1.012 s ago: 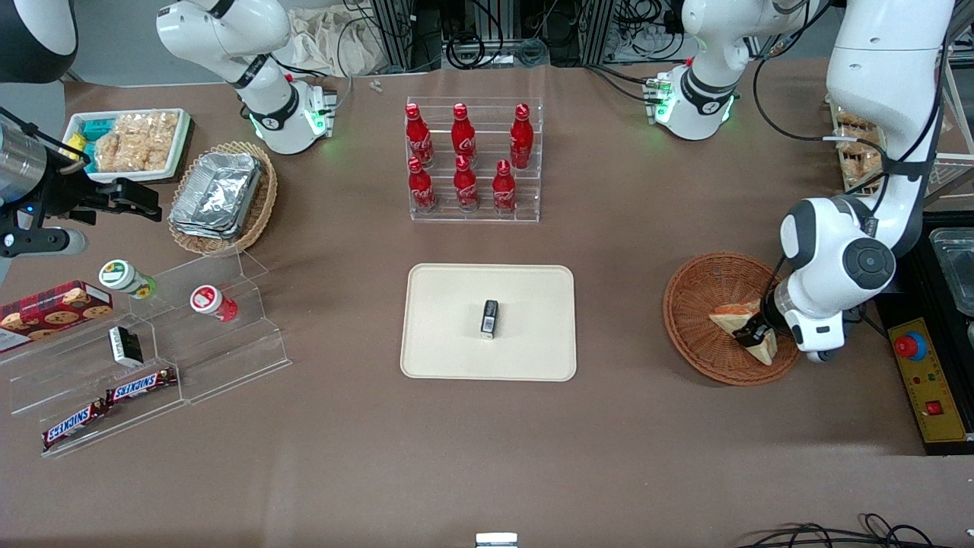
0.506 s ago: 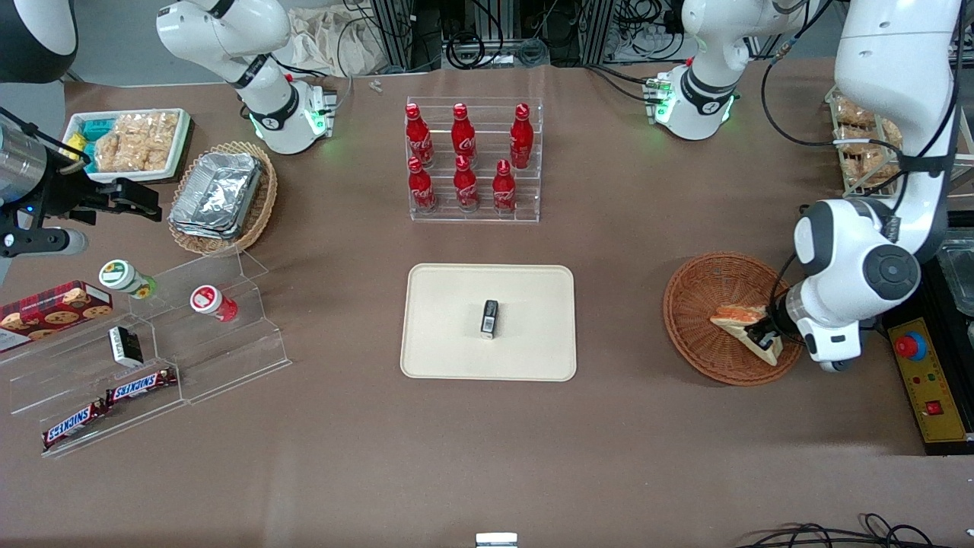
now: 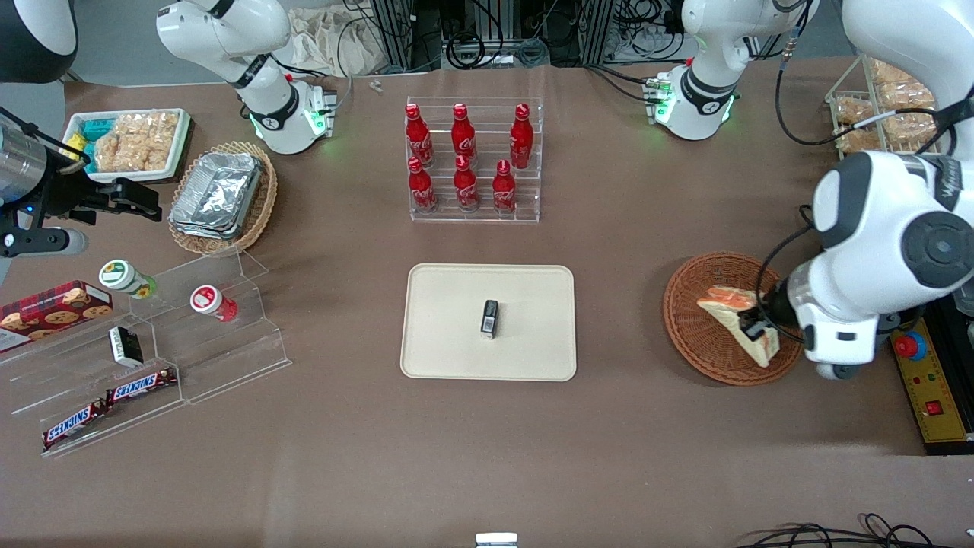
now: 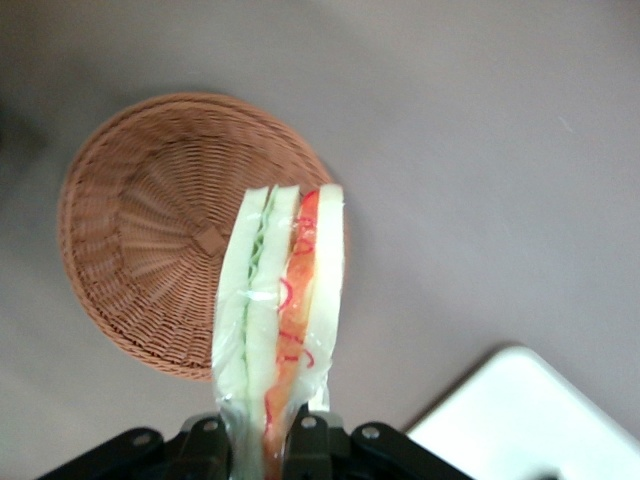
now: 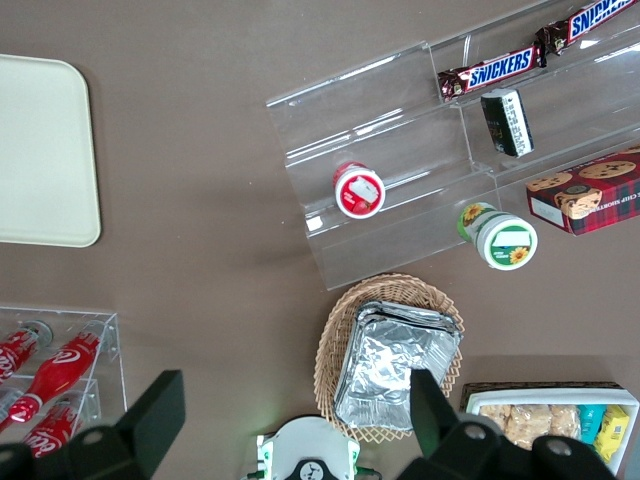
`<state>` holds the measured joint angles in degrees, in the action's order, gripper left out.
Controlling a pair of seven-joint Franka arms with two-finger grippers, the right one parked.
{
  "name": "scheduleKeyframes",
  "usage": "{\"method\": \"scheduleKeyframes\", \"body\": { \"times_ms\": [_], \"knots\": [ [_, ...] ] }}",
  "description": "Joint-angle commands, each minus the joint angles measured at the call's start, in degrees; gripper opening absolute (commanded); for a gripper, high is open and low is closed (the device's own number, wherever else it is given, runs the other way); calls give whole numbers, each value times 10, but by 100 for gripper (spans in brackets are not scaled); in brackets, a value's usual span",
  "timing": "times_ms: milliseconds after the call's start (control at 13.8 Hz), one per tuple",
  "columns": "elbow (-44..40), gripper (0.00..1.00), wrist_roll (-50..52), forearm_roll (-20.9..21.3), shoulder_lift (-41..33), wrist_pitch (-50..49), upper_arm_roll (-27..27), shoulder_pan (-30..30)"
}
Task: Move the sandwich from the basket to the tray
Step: 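Carry the sandwich to the cream tray and set it beside the black box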
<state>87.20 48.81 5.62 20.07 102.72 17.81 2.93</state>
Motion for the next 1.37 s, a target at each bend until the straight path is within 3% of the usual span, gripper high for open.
{"method": "scheduleKeyframes", "body": {
  "times_ms": [0,361,723,1084,1229,1301],
  "knots": [
    [-18,0,-17,26,37,2,77,-4],
    [3,0,10,32,136,138,86,-126],
    [0,0,18,132,227,186,88,-160],
    [-1,2,19,150,238,189,86,-186],
    [-2,70,20,149,241,188,86,-188],
    [-2,100,20,149,241,188,86,-188]
  ]
}}
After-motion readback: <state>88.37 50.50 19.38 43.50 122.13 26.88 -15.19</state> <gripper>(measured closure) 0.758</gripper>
